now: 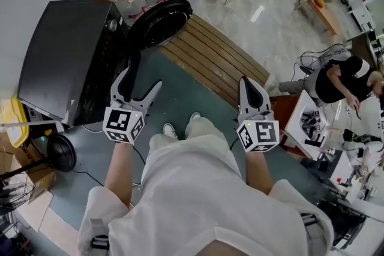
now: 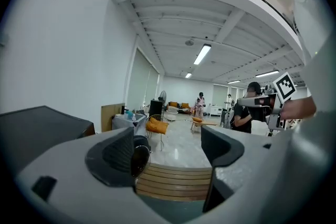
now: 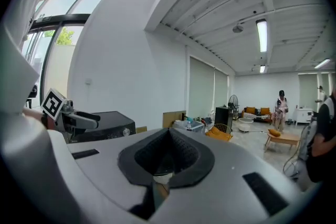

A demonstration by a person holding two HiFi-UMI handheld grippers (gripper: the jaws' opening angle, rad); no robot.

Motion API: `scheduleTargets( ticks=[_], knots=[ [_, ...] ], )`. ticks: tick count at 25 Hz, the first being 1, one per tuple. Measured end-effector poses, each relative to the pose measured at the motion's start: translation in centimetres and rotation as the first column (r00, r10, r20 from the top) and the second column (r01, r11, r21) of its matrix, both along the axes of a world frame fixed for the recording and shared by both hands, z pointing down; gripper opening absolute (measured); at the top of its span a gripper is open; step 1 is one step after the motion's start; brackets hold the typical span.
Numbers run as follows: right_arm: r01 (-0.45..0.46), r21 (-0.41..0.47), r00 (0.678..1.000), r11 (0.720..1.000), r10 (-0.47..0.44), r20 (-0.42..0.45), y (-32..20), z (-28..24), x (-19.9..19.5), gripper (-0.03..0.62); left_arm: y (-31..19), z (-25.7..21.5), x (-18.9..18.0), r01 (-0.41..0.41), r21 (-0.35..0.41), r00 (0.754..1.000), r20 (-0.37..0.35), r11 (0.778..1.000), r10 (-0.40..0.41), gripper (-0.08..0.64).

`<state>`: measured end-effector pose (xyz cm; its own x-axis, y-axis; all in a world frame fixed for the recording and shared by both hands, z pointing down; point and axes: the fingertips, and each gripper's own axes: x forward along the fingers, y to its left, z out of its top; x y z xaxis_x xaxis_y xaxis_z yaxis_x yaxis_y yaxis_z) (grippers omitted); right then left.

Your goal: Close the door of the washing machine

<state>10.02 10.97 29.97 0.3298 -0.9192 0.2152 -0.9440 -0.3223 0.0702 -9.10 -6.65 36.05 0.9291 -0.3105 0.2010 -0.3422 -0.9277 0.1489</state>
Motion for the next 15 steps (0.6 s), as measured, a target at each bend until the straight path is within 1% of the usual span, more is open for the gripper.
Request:
scheduleTargets(
  ticks=[2, 4, 8, 12, 15],
  knots=[
    [-0.002, -0.007, 1.000, 1.000, 0.002, 0.007, -1.2, 0.4, 2.1, -0.002, -1.2, 0.6, 1.9, 0.003, -0.011, 1.000, 0.016, 1.000, -0.003, 0.382],
    [0.020, -0.002, 1.000, 1.000, -0.020, 0.013, -3.1, 0.9, 4.3, -0.003, -2.3, 1.0, 3.8, 0.012, -0.008, 0.999, 0.034, 1.000, -0.012, 0.382],
    [0.095, 0.018, 0.994, 0.995, -0.096, 0.057, -8.1, 1.9, 7.6, -0.002, -4.0, 0.9, 6.7, 0.049, 0.007, 0.995, 0.085, 0.999, -0.050, 0.382],
    [0.174, 0.047, 0.981, 0.984, -0.177, 0.084, -13.3, 1.7, 9.9, -0.002, -5.6, 0.0, 8.9, 0.064, 0.042, 0.985, 0.157, 0.997, -0.070, 0.382],
    [0.233, 0.041, 0.966, 0.972, -0.236, 0.105, -17.3, 2.5, 10.8, -0.002, -8.2, 0.8, 10.6, 0.081, 0.048, 0.979, 0.183, 0.996, -0.088, 0.382]
  ],
)
